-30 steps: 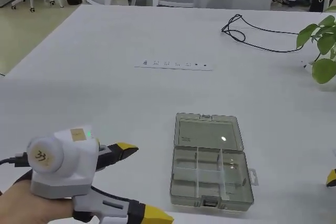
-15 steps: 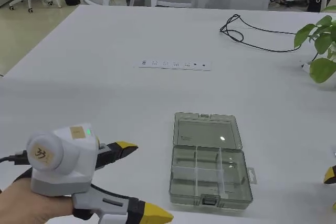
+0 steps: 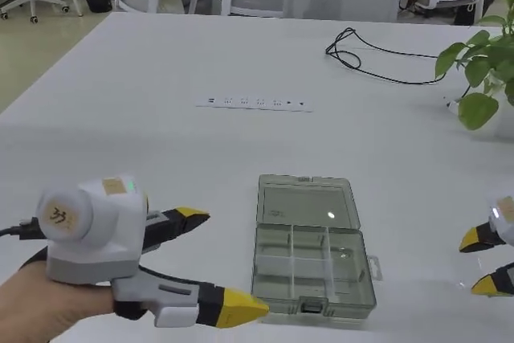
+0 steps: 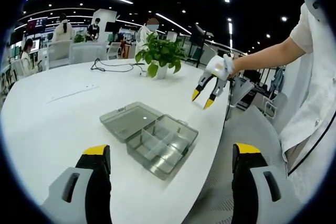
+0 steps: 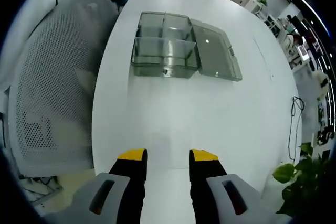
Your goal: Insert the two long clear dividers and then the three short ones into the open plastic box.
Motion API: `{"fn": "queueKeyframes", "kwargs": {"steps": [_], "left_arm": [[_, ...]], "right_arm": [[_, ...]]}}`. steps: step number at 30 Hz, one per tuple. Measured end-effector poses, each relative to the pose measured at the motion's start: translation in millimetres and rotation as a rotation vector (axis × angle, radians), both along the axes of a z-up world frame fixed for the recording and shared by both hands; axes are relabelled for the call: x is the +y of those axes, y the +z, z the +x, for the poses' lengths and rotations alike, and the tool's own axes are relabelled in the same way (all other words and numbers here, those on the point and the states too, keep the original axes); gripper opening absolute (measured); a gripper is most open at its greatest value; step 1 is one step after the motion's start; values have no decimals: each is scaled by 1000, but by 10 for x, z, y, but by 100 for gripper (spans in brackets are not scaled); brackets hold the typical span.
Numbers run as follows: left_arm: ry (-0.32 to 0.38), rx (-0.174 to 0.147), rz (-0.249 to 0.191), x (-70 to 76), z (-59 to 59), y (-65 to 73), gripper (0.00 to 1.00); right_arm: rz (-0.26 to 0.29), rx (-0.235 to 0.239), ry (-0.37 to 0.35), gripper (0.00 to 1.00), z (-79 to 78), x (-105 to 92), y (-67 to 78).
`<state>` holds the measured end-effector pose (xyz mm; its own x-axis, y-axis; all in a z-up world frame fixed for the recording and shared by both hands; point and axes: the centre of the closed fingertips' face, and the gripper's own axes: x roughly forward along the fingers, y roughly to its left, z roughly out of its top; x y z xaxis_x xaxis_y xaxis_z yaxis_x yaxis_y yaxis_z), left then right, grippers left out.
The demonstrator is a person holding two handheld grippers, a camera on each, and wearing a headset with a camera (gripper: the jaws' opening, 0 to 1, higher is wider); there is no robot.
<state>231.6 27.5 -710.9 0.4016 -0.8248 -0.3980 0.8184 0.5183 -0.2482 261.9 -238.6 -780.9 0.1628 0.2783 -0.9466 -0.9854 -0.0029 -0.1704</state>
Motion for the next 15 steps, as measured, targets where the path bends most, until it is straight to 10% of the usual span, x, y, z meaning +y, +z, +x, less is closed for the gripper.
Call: {"fn": "queueKeyframes", "kwargs": {"steps": [15], "left_arm": [[33, 128, -171, -434, 61, 250, 85]], "right_arm": [[87, -118, 67, 32, 8, 640, 547]]}}
